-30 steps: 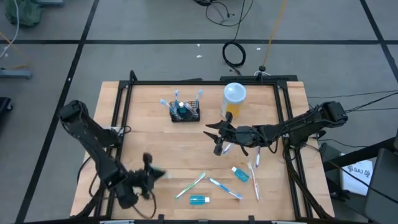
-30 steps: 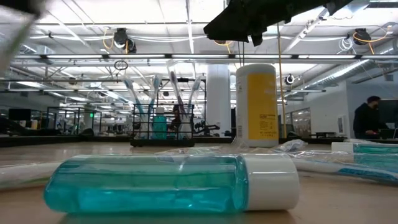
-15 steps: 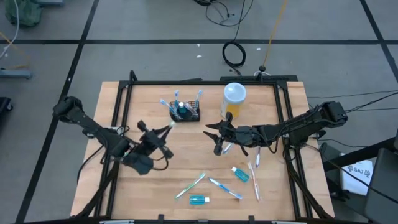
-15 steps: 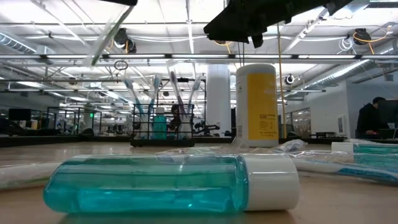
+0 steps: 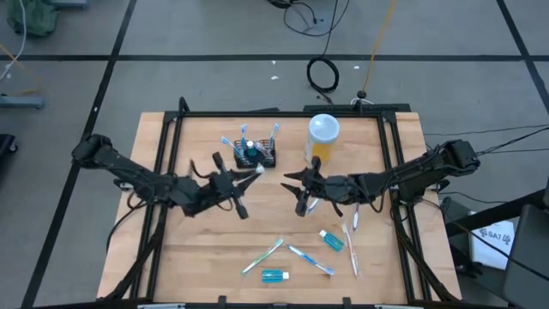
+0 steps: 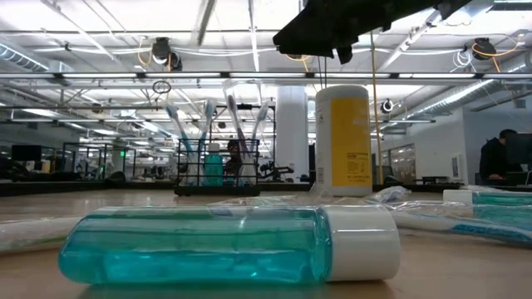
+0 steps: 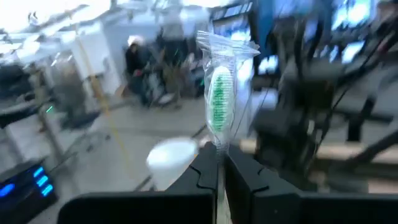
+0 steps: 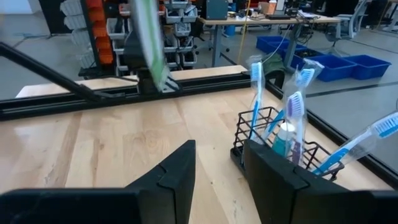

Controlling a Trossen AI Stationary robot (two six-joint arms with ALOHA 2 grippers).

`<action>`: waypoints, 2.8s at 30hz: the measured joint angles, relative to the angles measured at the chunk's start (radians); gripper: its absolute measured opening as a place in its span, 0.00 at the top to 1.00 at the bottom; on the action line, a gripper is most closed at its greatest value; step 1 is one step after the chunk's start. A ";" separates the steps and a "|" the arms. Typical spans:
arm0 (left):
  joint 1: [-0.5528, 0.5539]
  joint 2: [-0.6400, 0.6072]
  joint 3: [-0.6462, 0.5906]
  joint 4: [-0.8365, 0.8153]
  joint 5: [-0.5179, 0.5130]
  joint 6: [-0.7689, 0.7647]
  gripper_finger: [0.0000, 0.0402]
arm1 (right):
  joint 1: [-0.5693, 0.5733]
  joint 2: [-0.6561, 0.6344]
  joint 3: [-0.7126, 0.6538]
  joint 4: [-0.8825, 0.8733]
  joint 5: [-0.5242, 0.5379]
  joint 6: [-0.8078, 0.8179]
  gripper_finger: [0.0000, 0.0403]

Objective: Pick & Place toothbrushing station
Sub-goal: Put the green toothbrush into the black mesh organizer

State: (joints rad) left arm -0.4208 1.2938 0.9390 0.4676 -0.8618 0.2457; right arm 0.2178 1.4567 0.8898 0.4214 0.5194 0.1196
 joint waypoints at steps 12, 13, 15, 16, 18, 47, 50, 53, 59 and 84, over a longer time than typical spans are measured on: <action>0.193 -0.031 -0.049 0.057 0.106 -0.007 0.97 | 0.074 0.000 0.000 -0.018 -0.001 0.076 0.68; 0.215 -0.055 -0.071 0.069 0.123 -0.020 0.98 | 0.082 0.000 0.000 -0.021 0.000 0.078 0.68; 0.268 -0.090 -0.119 0.150 0.193 -0.073 0.99 | 0.100 0.000 0.000 -0.024 0.000 0.078 0.68; 0.297 -0.100 -0.149 0.196 0.235 -0.108 0.99 | 0.108 0.000 0.000 -0.026 0.000 0.078 0.68; 0.344 -0.113 -0.222 0.281 0.289 -0.137 0.98 | 0.123 0.000 0.000 -0.036 -0.001 0.078 0.68; 0.726 -0.201 -0.462 0.472 0.366 -0.062 0.99 | 0.156 0.000 -0.118 0.096 0.004 0.217 0.68; 0.773 -0.203 -0.462 0.447 0.368 -0.114 0.98 | 0.148 0.000 -0.135 0.145 0.004 0.217 0.68; 0.818 -0.201 -0.462 0.391 0.439 -0.176 0.99 | 0.141 0.000 -0.144 0.166 0.004 0.217 0.68; 0.862 -0.202 -0.462 0.319 0.548 -0.276 0.99 | 0.122 0.000 -0.147 0.166 0.004 0.204 0.68; 0.805 0.089 -0.462 0.421 0.545 -0.338 0.99 | 0.117 0.000 -0.147 0.165 0.003 0.202 0.68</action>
State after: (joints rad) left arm 0.3845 1.3827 0.4767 0.8883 -0.3168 -0.0922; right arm 0.3347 1.4567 0.7430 0.5865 0.5228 0.3212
